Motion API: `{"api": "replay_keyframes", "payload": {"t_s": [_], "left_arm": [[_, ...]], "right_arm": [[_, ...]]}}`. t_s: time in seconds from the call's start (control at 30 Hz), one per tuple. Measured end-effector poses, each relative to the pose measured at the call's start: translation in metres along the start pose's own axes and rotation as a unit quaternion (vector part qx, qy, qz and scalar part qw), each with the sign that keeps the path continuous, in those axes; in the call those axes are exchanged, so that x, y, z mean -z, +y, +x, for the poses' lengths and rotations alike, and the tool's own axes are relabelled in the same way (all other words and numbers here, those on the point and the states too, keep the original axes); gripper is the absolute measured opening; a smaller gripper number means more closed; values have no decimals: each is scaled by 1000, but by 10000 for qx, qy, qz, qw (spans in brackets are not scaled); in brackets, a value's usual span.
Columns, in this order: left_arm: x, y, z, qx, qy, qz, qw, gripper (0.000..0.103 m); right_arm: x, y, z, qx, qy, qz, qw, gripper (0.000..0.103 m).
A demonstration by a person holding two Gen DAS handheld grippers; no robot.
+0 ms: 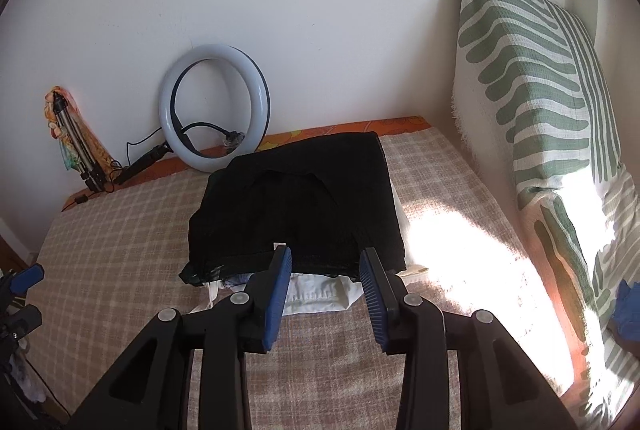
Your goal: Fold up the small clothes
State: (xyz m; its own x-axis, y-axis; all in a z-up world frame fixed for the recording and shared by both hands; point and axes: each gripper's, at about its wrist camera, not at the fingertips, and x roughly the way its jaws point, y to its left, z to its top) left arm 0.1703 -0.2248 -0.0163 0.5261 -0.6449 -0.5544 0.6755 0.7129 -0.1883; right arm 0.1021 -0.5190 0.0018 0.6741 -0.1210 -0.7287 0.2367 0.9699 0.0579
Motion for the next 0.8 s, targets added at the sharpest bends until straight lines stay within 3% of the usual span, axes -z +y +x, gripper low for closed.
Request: {"api": "replay_keyframes", "payload": {"t_s": [0.03,0.07,0.13,0.23,0.4,0.47,0.63,0.8], "left_arm": [[2,-1,-4,-119,-27,59,9999,81],[3,-1,-9,-234,-48,126,9996,81],[7,-1,-16,-330,-64,249,9991,81],[14,-1,-27,-286,-76,364,9989,82],[26,4,-39,-356,-64,307,9989,85],[33,6,-40,-386,-18,285,9988,85],[51,10,-40,-664,-28,317,9973,86],[59,17,-35,-698,-12,274,9972,86]], "right_arm": [[3,6,-6,27,-79,-4,10000,66],[5,13,-14,62,-194,-31,9998,71],[11,30,-27,175,-381,-209,9989,72],[20,54,-44,265,-590,-375,9972,82],[37,83,-61,136,-886,-310,9955,85],[46,94,-63,174,-971,-333,9946,94],[63,112,-60,212,-1117,-377,9928,102],[72,121,-56,232,-1203,-356,9918,103]]}}
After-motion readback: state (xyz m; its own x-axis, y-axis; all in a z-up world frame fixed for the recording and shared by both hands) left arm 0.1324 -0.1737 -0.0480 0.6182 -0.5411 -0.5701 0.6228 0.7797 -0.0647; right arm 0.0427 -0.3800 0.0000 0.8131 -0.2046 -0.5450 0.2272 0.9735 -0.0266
